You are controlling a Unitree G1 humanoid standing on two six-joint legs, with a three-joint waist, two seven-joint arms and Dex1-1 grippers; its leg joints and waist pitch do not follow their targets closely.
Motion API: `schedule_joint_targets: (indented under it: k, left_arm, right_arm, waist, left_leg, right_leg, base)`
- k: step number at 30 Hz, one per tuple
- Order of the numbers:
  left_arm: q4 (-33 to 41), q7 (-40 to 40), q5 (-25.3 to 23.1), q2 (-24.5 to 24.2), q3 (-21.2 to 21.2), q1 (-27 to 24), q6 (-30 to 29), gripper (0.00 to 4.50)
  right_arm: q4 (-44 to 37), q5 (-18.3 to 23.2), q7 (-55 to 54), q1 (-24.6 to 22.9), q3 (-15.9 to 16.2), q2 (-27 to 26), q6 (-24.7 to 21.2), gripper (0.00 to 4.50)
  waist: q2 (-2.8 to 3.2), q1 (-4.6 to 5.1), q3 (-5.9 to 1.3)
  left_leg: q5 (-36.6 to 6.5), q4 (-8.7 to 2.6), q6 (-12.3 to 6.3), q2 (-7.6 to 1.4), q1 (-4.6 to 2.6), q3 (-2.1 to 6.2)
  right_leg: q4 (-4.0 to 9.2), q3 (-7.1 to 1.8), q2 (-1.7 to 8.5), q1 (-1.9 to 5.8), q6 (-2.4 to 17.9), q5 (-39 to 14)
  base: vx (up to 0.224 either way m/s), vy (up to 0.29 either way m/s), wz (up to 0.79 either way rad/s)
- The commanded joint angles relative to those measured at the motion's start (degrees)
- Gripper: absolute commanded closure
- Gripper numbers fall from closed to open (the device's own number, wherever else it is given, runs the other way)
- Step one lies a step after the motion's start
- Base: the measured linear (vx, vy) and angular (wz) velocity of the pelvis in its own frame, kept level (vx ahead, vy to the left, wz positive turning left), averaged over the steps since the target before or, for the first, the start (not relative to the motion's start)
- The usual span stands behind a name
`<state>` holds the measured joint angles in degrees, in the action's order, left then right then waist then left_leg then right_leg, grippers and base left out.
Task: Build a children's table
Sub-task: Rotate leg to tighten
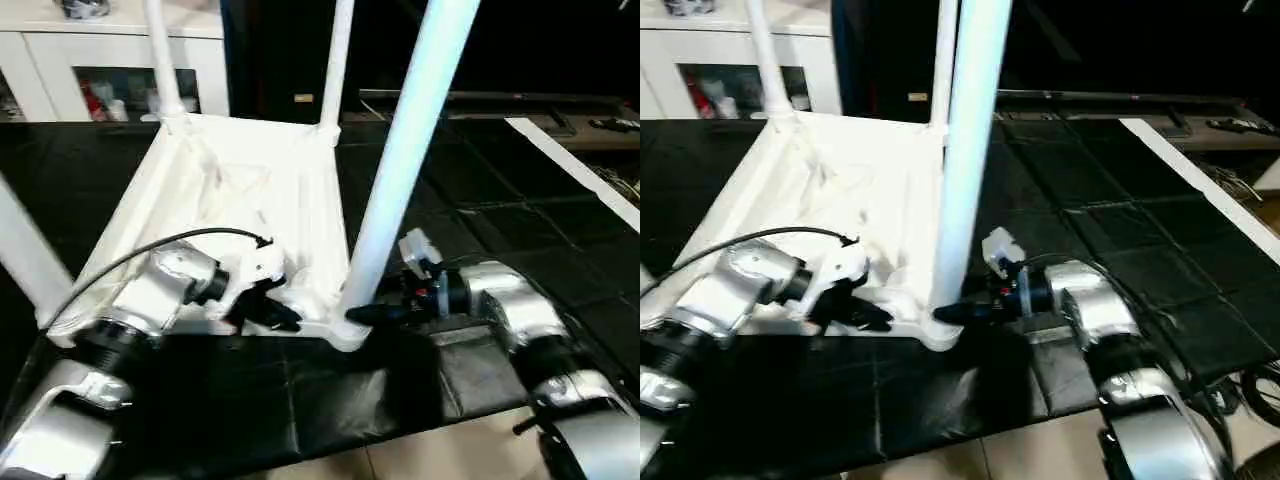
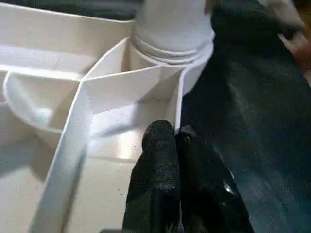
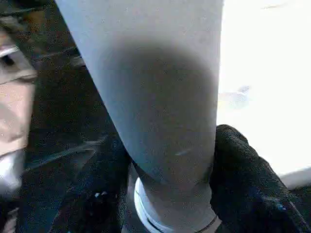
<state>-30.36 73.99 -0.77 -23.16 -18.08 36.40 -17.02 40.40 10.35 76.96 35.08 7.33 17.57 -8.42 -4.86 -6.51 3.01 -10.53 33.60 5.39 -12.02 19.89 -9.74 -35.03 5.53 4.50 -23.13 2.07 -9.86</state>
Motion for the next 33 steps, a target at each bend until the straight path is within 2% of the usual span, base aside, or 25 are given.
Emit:
schedule_joint_targets:
  k: [1, 2, 3, 4, 5, 6, 8, 9, 10, 13, 14, 16, 17, 19, 22, 23, 26, 27, 28, 30, 33]
  left_arm:
    - [-1.3, -11.6, 0.7, 6.7, 1.7, 2.2, -5.0, 4.5]
    - [-1.6, -14.1, 0.8, 8.2, 2.4, 2.5, -6.4, 4.5]
    - [-2.0, -16.6, 0.6, 9.5, 3.0, 2.9, -7.6, 4.5]
    - [-2.8, -20.1, 0.3, 11.5, 3.7, 3.7, -8.7, 4.5]
    - [-3.3, -22.2, 0.1, 12.7, 4.1, 4.2, -9.3, 4.5]
    - [-3.8, -24.0, 0.3, 13.9, 4.7, 4.6, -9.8, 4.5]
    - [-4.2, -26.2, 0.6, 15.4, 5.5, 5.2, -10.2, 4.5]
    - [-4.4, -27.7, 0.8, 16.5, 6.1, 5.6, -10.5, 4.5]
    - [-4.4, -29.4, 0.9, 17.9, 6.9, 6.0, -11.0, 4.5]
    - [-3.3, -31.3, 0.8, 19.9, 7.7, 6.4, -12.2, 4.5]
    - [-2.9, -30.7, 0.5, 19.4, 7.3, 6.2, -12.3, 4.5]
    - [-2.7, -30.2, 0.1, 18.8, 6.9, 6.1, -12.5, 4.5]
    - [-2.8, -30.2, 0.0, 18.3, 7.0, 6.1, -12.6, 4.5]
    - [-2.5, -28.9, 0.0, 17.1, 6.7, 5.8, -12.0, 4.5]
    - [-1.4, -25.7, -0.5, 14.6, 5.3, 5.0, -11.1, 4.5]
    - [-1.2, -25.3, -0.6, 14.2, 5.1, 4.8, -11.1, 4.5]
    - [-0.4, -23.7, -0.8, 12.4, 4.9, 4.2, -11.0, 4.5]
    - [-0.2, -23.4, -0.8, 12.1, 4.9, 4.1, -11.0, 4.5]
    - [0.2, -21.9, -0.7, 11.2, 4.7, 3.9, -10.4, 4.5]
    - [0.7, -19.1, -0.7, 9.6, 4.1, 3.6, -9.4, 4.5]
    - [0.5, -14.9, -1.3, 6.5, 2.4, 3.3, -8.7, 4.5]
  right_arm:
    - [-2.9, -1.7, -9.3, -0.5, 1.4, -5.3, -3.6, 2.44]
    - [-2.7, -2.3, -12.5, -0.4, 1.3, -6.4, -4.8, 2.45]
    - [-2.1, -2.7, -15.9, 0.0, 0.8, -7.7, -5.6, 2.46]
    - [-1.0, -3.1, -21.7, 1.0, -0.2, -10.0, -7.7, 2.48]
    - [-0.1, -3.2, -25.4, 1.7, -0.9, -11.4, -9.0, 2.51]
    - [0.6, -3.5, -28.6, 2.3, -1.4, -12.8, -9.6, 2.51]
    - [1.3, -3.8, -31.8, 3.0, -1.8, -14.2, -10.1, 2.53]
    - [1.7, -4.1, -34.2, 3.4, -2.0, -15.3, -10.5, 2.53]
    - [1.7, -4.7, -38.1, 3.9, -2.4, -16.9, -11.2, 2.54]
    - [1.4, -6.8, -43.7, 4.7, -2.2, -19.6, -11.5, 2.54]
    - [1.2, -7.1, -43.9, 4.7, -2.1, -19.7, -10.9, 2.54]
    - [0.9, -7.0, -44.6, 4.6, -2.7, -19.9, -10.6, 2.54]
    - [0.4, -6.3, -44.7, 4.5, -3.4, -20.1, -10.9, 2.21]
    - [-0.7, -5.5, -42.8, 4.0, -3.6, -19.6, -10.4, 1.87]
    - [-3.0, -4.1, -38.8, 2.8, -3.0, -18.3, -10.1, 1.78]
    - [-3.3, -3.9, -38.1, 2.6, -2.9, -18.1, -9.8, 1.52]
    - [-4.9, -3.9, -33.9, 1.4, -1.9, -15.8, -9.5, 1.33]
    - [-5.1, -3.9, -33.3, 1.2, -1.8, -15.4, -9.6, 1.33]
    - [-5.8, -3.9, -31.0, 0.7, -1.5, -14.0, -9.4, 1.1]
    - [-6.4, -3.9, -27.8, 0.2, -1.2, -11.8, -9.4, 0.95]
    - [-7.3, -3.9, -21.2, -0.8, -0.4, -7.7, -6.2, 0.71]
  waist:
    - [0.92, 0.63, -3.22]
    - [0.87, 0.83, -3.02]
    - [0.73, 1.02, -3.0]
    - [0.63, 1.42, -3.1]
    - [0.57, 1.99, -3.01]
    - [0.6, 2.08, -3.11]
    - [0.65, 2.54, -3.17]
    - [0.57, 2.58, -3.3]
    - [0.79, 2.68, -3.28]
    - [0.53, 3.06, -3.46]
    - [0.58, 3.05, -3.47]
    - [0.68, 2.91, -3.69]
    - [0.66, 2.91, -3.76]
    - [0.49, 2.86, -3.86]
    - [0.49, 2.74, -3.83]
    - [0.54, 2.75, -3.78]
    - [0.6, 2.83, -3.64]
    - [0.43, 2.78, -3.57]
    - [0.23, 2.77, -3.5]
    - [0.24, 2.56, -3.47]
    - [0.3, 2.49, -3.4]
  left_leg:
    - [-14.8, -4.23, 0.94, -1.54, -0.33, 0.32]
    - [-15.3, -4.27, 1.17, -1.43, -0.24, 0.35]
    - [-16.5, -4.04, 1.31, -1.18, -0.67, 0.43]
    - [-16.4, -3.91, 1.07, -1.02, -0.47, 0.59]
    - [-15.9, -4.02, 1.43, -0.92, -0.03, 0.75]
    - [-16.0, -3.96, 1.54, -0.85, 0.0, 0.86]
    - [-16.2, -3.82, 1.16, -0.74, -0.13, 0.86]
    - [-16.1, -3.73, 0.36, -0.76, -0.45, 0.72]
    - [-15.6, -3.89, -0.07, -0.89, -0.28, 0.75]
    - [-13.8, -4.16, 0.15, -1.2, 0.07, 0.72]
    - [-13.3, -4.19, 0.07, -1.2, 0.13, 0.75]
    - [-11.3, -4.11, -0.57, -1.26, 0.26, 0.55]
    - [-10.4, -4.09, -0.73, -1.28, 0.29, 0.49]
    - [-7.4, -4.0, -1.71, -1.24, 0.28, 0.21]
    - [-6.6, -4.03, -2.56, -1.23, 0.44, 0.13]
    - [-6.7, -4.07, -2.65, -1.22, 0.41, 0.1]
    - [-7.5, -4.13, -2.32, -1.37, 0.23, 0.1]
    - [-8.1, -4.14, -2.26, -1.41, 0.16, 0.09]
    - [-8.5, -4.12, -2.22, -1.4, 0.18, 0.03]
    - [-8.9, -4.13, -2.25, -1.41, 0.22, 0.06]
    - [-9.2, -4.16, -2.21, -1.49, 0.17, 0.1]
  right_leg:
    - [4.93, -3.02, 4.11, 2.87, 8.3, -22.8]
    - [5.26, -2.9, 4.06, 2.73, 7.1, -25.2]
    - [6.09, -2.64, 4.32, 2.44, 5.1, -30.5]
    - [6.44, -2.51, 4.47, 2.53, 3.8, -33.0]
    - [6.53, -2.3, 4.25, 2.57, 2.8, -34.1]
    - [6.64, -2.13, 4.33, 2.67, 2.2, -34.9]
    - [6.99, -2.0, 4.32, 2.35, 1.8, -35.1]
    - [7.15, -2.14, 4.26, 2.05, 2.0, -33.8]
    - [6.83, -2.28, 4.16, 2.12, 2.9, -31.5]
    - [5.89, -2.61, 4.02, 2.33, 4.6, -25.8]
    - [5.71, -2.64, 4.04, 2.44, 5.0, -24.8]
    - [5.11, -2.95, 4.0, 2.7, 6.3, -19.3]
    - [4.85, -3.02, 3.96, 2.81, 6.9, -17.2]
    - [4.17, -3.15, 3.89, 3.1, 9.0, -10.9]
    - [4.07, -3.22, 4.05, 3.44, 9.3, -10.2]
    - [4.15, -3.22, 4.04, 3.4, 9.3, -10.3]
    - [4.2, -3.21, 4.05, 3.33, 9.8, -11.1]
    - [4.34, -3.19, 4.05, 3.33, 9.6, -12.4]
    - [4.5, -3.24, 4.08, 3.29, 9.3, -13.5]
    - [4.66, -3.26, 4.17, 3.29, 8.6, -15.2]
    - [4.57, -3.27, 4.12, 3.17, 8.5, -15.1]
  base:
    - [0.0, 0.0, 0.0]
    - [0.0, 0.0, 0.0]
    - [0.0, 0.0, 0.0]
    - [0.0, 0.0, 0.0]
    - [0.0, 0.0, 0.0]
    - [0.0, 0.0, 0.0]
    - [0.0, 0.0, 0.0]
    - [0.0, 0.0, 0.0]
    - [0.0, 0.0, 0.0]
    - [0.0, 0.0, 0.0]
    - [0.053, 0.003, 0.01]
    - [0.0, 0.0, 0.0]
    - [0.0, 0.0, 0.0]
    - [0.0, 0.0, 0.0]
    - [0.0, 0.0, 0.0]
    - [0.0, 0.0, 0.0]
    - [0.0, 0.0, 0.0]
    - [0.0, 0.0, 0.0]
    - [0.0, 0.0, 0.0]
    - [0.0, 0.0, 0.0]
    - [0.0, 0.0, 0.0]
